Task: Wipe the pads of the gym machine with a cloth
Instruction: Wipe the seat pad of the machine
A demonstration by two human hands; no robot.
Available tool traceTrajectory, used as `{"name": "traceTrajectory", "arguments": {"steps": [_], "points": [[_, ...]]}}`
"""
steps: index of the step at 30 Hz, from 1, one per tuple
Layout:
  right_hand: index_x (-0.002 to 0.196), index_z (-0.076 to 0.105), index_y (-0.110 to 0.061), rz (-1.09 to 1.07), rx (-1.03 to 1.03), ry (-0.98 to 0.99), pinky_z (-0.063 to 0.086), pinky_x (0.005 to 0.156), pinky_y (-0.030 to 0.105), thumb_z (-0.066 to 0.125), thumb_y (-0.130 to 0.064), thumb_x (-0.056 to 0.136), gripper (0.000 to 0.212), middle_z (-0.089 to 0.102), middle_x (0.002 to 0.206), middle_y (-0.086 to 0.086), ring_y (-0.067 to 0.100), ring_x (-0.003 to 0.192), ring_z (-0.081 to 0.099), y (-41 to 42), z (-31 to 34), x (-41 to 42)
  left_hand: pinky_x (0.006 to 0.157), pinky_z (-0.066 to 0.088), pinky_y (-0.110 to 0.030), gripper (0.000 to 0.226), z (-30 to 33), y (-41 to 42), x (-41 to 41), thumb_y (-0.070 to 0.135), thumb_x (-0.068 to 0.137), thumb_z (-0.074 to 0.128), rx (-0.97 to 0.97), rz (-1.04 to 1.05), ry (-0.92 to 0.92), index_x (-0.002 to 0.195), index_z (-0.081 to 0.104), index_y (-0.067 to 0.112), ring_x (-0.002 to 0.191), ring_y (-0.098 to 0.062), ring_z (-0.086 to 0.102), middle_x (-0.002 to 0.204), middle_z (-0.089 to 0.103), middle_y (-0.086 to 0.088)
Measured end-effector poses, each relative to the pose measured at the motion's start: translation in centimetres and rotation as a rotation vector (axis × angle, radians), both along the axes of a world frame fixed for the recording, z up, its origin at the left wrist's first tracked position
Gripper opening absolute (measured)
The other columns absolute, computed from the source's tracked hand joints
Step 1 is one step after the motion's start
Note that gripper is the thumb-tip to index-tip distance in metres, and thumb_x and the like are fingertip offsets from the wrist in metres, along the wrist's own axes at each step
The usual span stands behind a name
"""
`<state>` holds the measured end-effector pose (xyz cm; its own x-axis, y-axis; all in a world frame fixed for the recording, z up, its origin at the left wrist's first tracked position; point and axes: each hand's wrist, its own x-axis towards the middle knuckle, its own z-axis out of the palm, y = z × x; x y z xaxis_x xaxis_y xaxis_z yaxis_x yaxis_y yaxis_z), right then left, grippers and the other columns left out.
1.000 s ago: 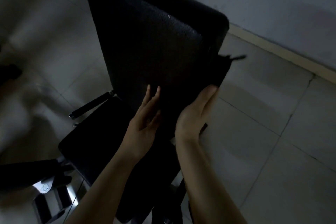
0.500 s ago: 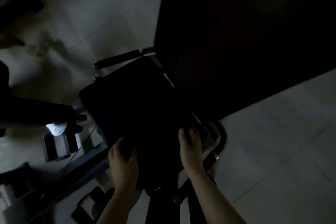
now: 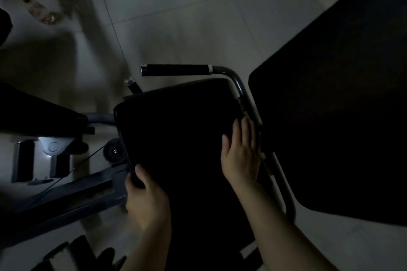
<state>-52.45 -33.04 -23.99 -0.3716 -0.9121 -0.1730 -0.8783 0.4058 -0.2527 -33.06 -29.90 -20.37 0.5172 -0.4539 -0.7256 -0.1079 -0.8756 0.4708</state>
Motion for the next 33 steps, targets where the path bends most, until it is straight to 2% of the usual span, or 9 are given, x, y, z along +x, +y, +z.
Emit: {"name": "traceTrajectory", "arguments": {"steps": [3, 7, 11, 16, 19, 22, 27, 29, 33], "points": [[0.147, 0.028, -0.011, -0.146, 0.053, -0.018, 0.014, 0.116, 0.041, 0.031, -0.038, 0.099, 0.055, 0.014, 0.158, 0.007, 0.026, 0.143, 0.017, -6.2, -0.4, 0.3, 0.087, 0.039, -0.044, 0.064, 0.2, -0.8, -0.7, 0.064, 0.092, 0.019, 0.061, 0.028, -0.112, 0.137, 0.041, 0.025, 0.114, -0.039, 0.053, 0.126, 0.058, -0.018], [0.144, 0.036, -0.02, -0.048, -0.095, -0.043, 0.017, 0.114, 0.046, 0.032, -0.038, 0.096, 0.052, 0.025, 0.155, 0.008, 0.031, 0.141, 0.023, -10.9, -1.1, 4.0, 0.077, 0.034, -0.037, 0.06, 0.2, -1.0, -1.4, 0.061, 0.093, 0.019, 0.094, 0.022, -0.217, 0.138, 0.04, 0.028, 0.109, -0.039, 0.056, 0.124, 0.06, -0.018], [0.127, 0.057, -0.015, 0.428, -0.228, -0.173, 0.022, 0.109, 0.048, 0.034, -0.037, 0.088, 0.051, 0.05, 0.137, 0.013, 0.036, 0.129, 0.04, -11.9, 0.4, 12.7, 0.08, 0.042, -0.041, 0.059, 0.0, -1.3, -2.3, 0.058, 0.093, 0.018, 0.121, 0.015, -0.359, 0.138, 0.042, 0.027, 0.105, -0.042, 0.058, 0.12, 0.062, -0.021], [0.127, 0.059, -0.015, 0.877, -0.241, -0.235, 0.03, 0.109, 0.045, 0.043, -0.034, 0.09, 0.044, 0.051, 0.137, 0.012, 0.033, 0.127, 0.044, -9.9, 0.5, 13.7, 0.081, 0.041, -0.044, 0.056, 0.3, -1.3, -2.0, 0.052, 0.096, 0.014, 0.139, -0.02, -0.352, 0.139, 0.04, 0.027, 0.105, -0.044, 0.057, 0.12, 0.061, -0.023], [0.123, 0.06, -0.011, 0.632, -0.241, -0.158, 0.042, 0.1, 0.045, 0.041, -0.026, 0.091, 0.04, 0.054, 0.131, 0.017, 0.036, 0.119, 0.05, -11.0, -1.2, 6.2, 0.085, 0.04, -0.044, 0.054, 0.9, -1.3, -1.8, 0.048, 0.098, 0.013, 0.117, -0.037, -0.283, 0.14, 0.038, 0.025, 0.107, -0.044, 0.055, 0.124, 0.059, -0.023], [0.129, 0.053, -0.013, 0.361, -0.172, -0.037, 0.041, 0.102, 0.044, 0.033, -0.028, 0.095, 0.043, 0.045, 0.14, 0.014, 0.035, 0.125, 0.045, -11.2, -1.1, 0.4, 0.085, 0.043, -0.045, 0.052, 1.0, -1.3, -1.4, 0.045, 0.099, 0.014, 0.043, 0.003, -0.199, 0.14, 0.039, 0.024, 0.104, -0.043, 0.056, 0.122, 0.06, -0.022], [0.132, 0.046, -0.014, -0.253, -0.135, -0.108, 0.038, 0.102, 0.043, 0.036, -0.023, 0.098, 0.037, 0.041, 0.141, 0.013, 0.032, 0.127, 0.04, -13.4, -1.6, 1.3, 0.078, 0.035, -0.037, 0.051, 0.8, -1.1, -1.6, 0.042, 0.099, 0.014, 0.037, 0.007, -0.203, 0.142, 0.037, 0.026, 0.107, -0.041, 0.056, 0.124, 0.06, -0.019], [0.117, 0.057, -0.007, -0.16, -0.195, -0.068, 0.041, 0.096, 0.044, 0.037, -0.021, 0.093, 0.034, 0.054, 0.126, 0.017, 0.036, 0.115, 0.05, -14.5, -1.2, 3.4, 0.077, 0.034, -0.036, 0.051, 0.6, -1.0, -1.3, 0.044, 0.099, 0.013, 0.039, 0.009, -0.207, 0.142, 0.036, 0.029, 0.108, -0.039, 0.057, 0.126, 0.06, -0.015], [0.087, 0.067, -0.01, 0.472, -0.239, -0.073, 0.045, 0.068, 0.038, 0.045, -0.021, 0.083, 0.024, 0.067, 0.083, 0.013, 0.035, 0.078, 0.061, -15.1, 0.9, 13.2, 0.082, 0.04, -0.04, 0.05, 0.1, -0.8, -1.5, 0.045, 0.098, 0.015, 0.075, -0.012, -0.252, 0.141, 0.037, 0.032, 0.111, -0.037, 0.056, 0.131, 0.059, -0.01]]}}
